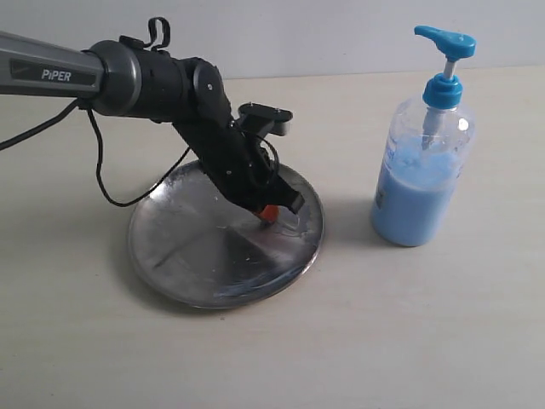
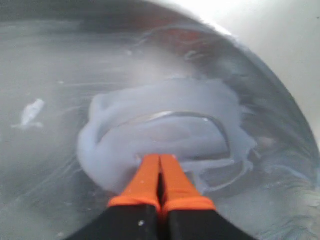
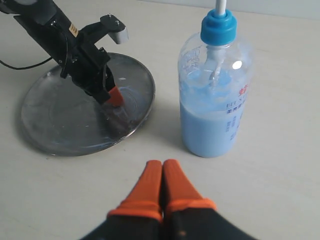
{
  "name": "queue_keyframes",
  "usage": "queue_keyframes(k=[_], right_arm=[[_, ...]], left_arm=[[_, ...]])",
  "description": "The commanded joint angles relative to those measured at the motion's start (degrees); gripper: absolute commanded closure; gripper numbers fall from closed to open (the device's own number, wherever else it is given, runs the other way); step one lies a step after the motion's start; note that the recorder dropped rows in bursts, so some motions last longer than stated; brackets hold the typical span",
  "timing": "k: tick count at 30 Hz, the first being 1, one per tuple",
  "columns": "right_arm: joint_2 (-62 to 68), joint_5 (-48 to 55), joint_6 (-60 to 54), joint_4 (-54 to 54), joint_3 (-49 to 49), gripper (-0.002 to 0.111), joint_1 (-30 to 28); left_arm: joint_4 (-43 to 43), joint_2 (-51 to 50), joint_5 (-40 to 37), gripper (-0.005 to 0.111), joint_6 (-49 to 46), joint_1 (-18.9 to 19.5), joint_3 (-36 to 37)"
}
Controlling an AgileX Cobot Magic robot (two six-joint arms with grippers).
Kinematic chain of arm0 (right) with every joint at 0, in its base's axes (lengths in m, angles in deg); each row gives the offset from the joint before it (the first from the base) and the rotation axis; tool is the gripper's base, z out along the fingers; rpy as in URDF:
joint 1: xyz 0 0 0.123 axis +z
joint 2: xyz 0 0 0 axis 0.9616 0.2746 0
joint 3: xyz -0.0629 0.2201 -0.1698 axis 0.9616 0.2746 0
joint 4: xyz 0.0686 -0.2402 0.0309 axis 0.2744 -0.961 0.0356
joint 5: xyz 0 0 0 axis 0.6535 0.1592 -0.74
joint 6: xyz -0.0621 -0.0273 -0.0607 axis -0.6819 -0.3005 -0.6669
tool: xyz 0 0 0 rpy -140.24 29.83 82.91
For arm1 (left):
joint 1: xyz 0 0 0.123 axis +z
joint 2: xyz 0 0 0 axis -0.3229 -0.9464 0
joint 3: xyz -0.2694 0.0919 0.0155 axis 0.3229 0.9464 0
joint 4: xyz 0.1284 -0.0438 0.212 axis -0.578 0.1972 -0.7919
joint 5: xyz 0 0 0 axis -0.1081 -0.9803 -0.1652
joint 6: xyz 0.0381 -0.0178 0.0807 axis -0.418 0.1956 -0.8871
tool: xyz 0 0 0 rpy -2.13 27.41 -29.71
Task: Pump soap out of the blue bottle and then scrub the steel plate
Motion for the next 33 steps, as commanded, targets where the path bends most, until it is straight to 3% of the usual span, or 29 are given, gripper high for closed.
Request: queue_keyframes(k=[1,7,17,24,33], right_arm=[[-0.5,-0.2,-0.3,0.5,-0.3,0.108,-0.2],[-0.5,-0.2,-0.3,0.5,-0.3,0.108,-0.2],[-0.5,-0.2,-0.4,0.6,-0.3,0.108,-0.2],[-0.5,-0.6,-0.7,0.6,-0.3,0.108,-0.2],[-0.5,-1.7,-1.7,0.6,-0.3,0.108,-0.2]], left_arm=[[-0.7,-2.7,0.2,0.107,-0.4,-3.4,1.7],[0.6,-2.7,3.7,0.107,-1.3,-5.4,1.7],[-0.2,-2.7,11.0,0.107,-0.8,-4.1,1.7],[-0.9,-1.0,10.3,0.107,2.2,-1.3,0.2],[-2.8,8.0,9.3,0.107,2.2,-0.5,0.2]])
